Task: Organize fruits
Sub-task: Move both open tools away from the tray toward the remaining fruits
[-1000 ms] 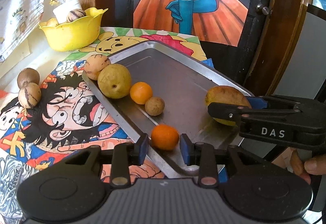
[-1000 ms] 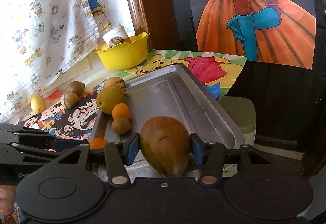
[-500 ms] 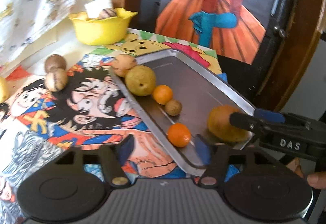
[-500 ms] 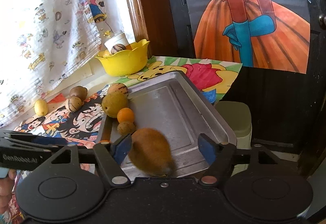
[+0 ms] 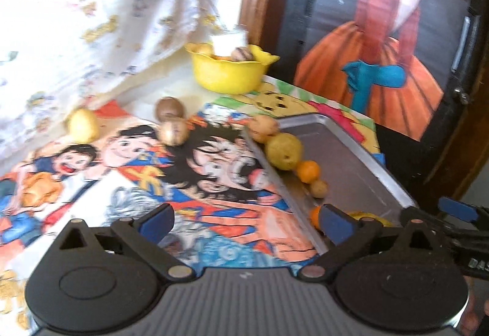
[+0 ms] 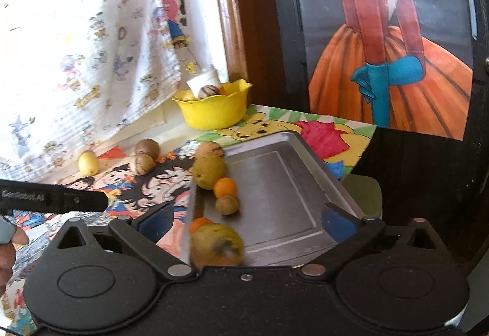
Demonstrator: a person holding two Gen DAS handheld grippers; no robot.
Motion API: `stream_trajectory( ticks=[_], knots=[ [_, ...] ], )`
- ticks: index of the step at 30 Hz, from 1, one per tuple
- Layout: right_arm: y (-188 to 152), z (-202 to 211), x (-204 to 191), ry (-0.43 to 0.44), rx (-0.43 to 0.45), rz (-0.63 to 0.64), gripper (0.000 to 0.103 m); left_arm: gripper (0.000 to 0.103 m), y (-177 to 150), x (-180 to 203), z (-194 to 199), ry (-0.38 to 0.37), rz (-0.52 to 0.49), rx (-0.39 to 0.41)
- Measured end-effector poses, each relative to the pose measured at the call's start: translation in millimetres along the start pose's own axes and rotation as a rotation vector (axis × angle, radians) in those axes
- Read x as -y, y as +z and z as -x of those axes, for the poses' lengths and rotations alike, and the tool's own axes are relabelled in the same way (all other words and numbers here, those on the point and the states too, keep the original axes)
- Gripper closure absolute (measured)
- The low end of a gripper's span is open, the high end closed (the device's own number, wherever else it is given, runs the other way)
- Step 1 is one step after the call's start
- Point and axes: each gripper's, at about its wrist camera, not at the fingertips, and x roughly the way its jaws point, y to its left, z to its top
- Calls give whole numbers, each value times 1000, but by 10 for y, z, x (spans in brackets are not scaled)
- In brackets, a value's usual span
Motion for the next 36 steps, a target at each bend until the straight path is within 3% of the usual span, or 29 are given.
stream_trajectory(
  ticks=[7,15,24,30,36],
  knots=[
    [26,181,-303,39,-26,70,1,0,-10,-256,187,143,5,-11],
    [138,599,-545,94,-15,140,1,0,-50,-731,618,205,93,32],
    [392,988,-584,189,-17,146,1,0,4,-1096,1198,290,96,118],
    [709,1224,-601,219,0,122,1,0,175,-1388,1594,319,113,163],
    [1206,1306,-730,253,52,183,0,0,579,-1554,1985,413,73,284]
  ],
)
